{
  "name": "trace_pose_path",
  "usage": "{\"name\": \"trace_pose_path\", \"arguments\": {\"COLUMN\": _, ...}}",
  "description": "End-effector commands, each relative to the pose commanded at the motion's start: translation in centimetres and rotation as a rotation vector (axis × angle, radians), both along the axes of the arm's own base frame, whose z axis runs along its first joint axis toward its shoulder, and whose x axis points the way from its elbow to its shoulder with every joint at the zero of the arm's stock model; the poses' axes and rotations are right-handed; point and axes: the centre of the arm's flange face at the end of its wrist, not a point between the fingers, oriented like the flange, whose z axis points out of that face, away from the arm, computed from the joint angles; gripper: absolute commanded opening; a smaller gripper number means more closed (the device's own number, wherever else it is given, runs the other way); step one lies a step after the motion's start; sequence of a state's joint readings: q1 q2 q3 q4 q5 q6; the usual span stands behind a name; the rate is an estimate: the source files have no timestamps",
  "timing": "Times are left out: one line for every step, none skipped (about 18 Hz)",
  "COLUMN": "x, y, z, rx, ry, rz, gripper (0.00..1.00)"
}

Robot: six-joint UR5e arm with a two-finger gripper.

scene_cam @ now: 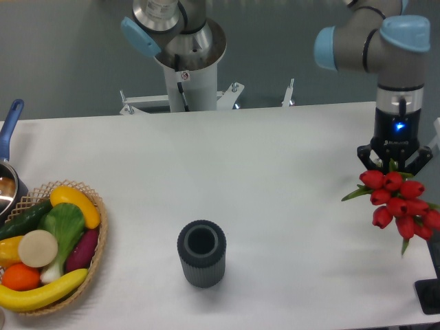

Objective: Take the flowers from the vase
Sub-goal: 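Carry the tulips away from the vase and lower them toward the table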

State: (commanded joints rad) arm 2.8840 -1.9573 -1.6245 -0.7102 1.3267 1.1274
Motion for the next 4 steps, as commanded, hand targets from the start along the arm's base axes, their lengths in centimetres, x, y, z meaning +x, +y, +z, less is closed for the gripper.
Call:
{"name": "trace_pose_path", "arguments": {"x": 0.1, "y": 0.4, "z": -0.2, "rx": -0.021, "ry": 0.001, "rz": 0.0, "gripper": 0.0}}
{"name": "trace_pose_path", "arguments": {"x": 0.1, "y": 0.8, "z": -0.4, "rx": -0.043, "ry": -0.002, "rz": -0.002, "gripper": 0.0}}
{"name": "trace_pose_path", "arguments": {"x": 0.1, "y": 1.3, "z": -0.2, "rx": -0.062, "ry": 0.003, "rz": -0.004, "gripper": 0.0}}
{"name": "trace_pose_path", "arguments": {"x": 0.1, "y": 1.7, "z": -0.4, "rx": -0.084, "ry": -0.006, "rz": -0.006, "gripper": 0.0}}
